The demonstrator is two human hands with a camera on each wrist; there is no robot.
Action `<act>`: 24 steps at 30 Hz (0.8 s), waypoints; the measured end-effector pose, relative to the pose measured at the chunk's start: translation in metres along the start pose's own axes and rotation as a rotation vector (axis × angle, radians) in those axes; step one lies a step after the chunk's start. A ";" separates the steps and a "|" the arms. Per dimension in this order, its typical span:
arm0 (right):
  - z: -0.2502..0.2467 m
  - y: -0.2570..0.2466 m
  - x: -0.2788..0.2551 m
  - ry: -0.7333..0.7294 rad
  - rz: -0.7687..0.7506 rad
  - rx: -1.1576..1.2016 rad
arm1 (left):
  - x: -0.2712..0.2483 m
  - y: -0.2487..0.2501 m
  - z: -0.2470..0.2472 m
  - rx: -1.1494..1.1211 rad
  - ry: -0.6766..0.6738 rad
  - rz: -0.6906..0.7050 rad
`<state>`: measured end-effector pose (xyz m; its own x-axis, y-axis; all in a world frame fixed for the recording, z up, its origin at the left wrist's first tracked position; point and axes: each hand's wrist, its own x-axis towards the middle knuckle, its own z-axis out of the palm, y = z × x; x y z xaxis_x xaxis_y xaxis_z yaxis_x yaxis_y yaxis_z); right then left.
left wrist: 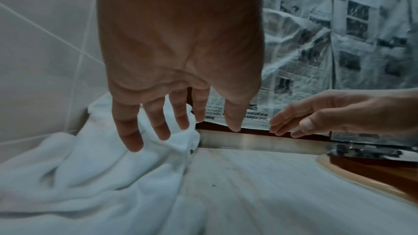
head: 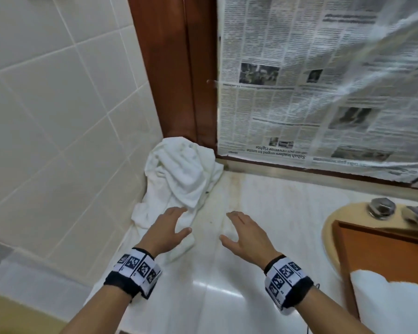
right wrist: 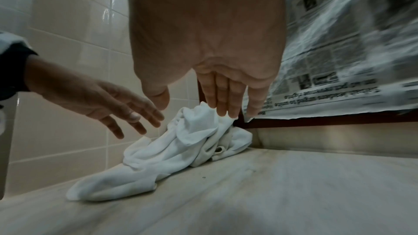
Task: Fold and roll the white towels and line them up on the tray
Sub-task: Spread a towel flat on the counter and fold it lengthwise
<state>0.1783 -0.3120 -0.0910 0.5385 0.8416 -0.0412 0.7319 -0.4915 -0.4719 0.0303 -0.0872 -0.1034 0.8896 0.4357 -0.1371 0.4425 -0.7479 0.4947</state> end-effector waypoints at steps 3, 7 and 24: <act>0.008 -0.002 0.041 -0.012 -0.060 -0.009 | 0.031 -0.012 -0.010 0.014 0.027 -0.042; 0.027 -0.008 0.098 -0.023 -0.130 -0.062 | 0.071 -0.026 -0.020 0.016 0.070 -0.057; 0.051 -0.019 0.162 0.227 -0.305 0.140 | 0.115 -0.076 -0.029 0.044 0.355 0.175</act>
<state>0.2302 -0.1554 -0.1340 0.3953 0.8657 0.3072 0.8168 -0.1782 -0.5487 0.0957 0.0345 -0.1319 0.8608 0.4403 0.2552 0.2992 -0.8435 0.4462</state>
